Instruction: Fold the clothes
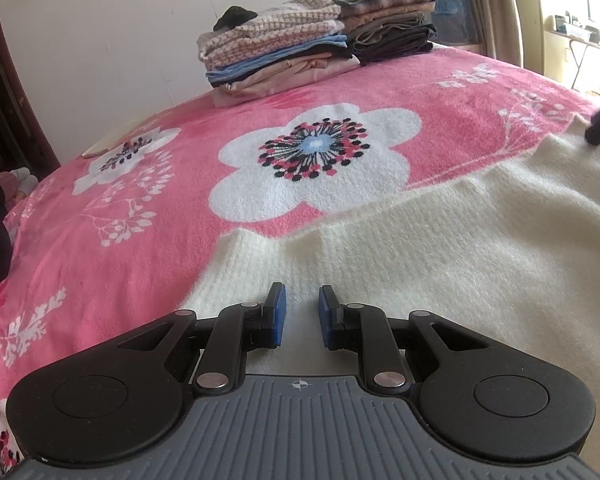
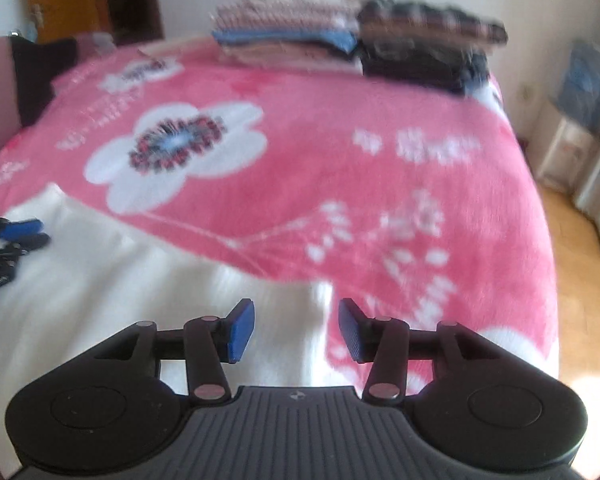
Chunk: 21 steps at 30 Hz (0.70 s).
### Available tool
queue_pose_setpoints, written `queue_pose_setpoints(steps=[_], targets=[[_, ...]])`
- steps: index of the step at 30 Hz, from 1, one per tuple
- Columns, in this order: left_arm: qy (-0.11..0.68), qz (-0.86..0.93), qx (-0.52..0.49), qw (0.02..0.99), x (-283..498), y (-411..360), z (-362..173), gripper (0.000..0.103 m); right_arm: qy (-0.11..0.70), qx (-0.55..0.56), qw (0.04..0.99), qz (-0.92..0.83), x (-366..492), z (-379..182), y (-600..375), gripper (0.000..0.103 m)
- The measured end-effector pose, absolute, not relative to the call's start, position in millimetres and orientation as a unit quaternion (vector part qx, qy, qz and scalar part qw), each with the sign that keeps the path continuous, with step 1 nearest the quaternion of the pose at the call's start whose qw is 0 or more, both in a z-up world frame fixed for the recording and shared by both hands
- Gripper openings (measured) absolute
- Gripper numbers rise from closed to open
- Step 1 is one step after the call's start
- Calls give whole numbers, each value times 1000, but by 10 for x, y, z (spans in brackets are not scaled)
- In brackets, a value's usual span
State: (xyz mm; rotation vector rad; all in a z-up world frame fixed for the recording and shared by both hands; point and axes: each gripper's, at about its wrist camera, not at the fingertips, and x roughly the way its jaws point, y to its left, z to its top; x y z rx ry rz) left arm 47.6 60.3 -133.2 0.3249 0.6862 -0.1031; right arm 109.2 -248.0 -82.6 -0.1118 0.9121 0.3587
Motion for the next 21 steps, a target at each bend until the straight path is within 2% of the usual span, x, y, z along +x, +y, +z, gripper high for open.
queue_pose_setpoints(steps=[1,2,3,8,16,17,18,21], targets=[[335,-50,159,928,476,604,-1332,18,451,-31,877,166,1126,-875,-2508,48],[334,-50,159,928,475,605,-1332,18,463,-9,872,159,1160,-923,-2536,35],[334,-50,159,928,475,604,-1332,18,465,30,869,164,1181,-940,-2597,8],[335,-50,159,927,476,603,-1332,18,397,161,893,140,977,-775,-2959,7],[339,-57,167,924,489,602,-1325,19,433,267,857,83,934,-1322,-3260,8],[340,-58,171,923,493,600,-1320,19,434,271,855,85,947,-1322,-3263,11],[341,-60,175,922,497,598,-1315,20,437,271,853,87,968,-1301,-3254,19],[347,-55,179,919,514,590,-1270,26,441,264,855,76,982,-1164,-3306,33]])
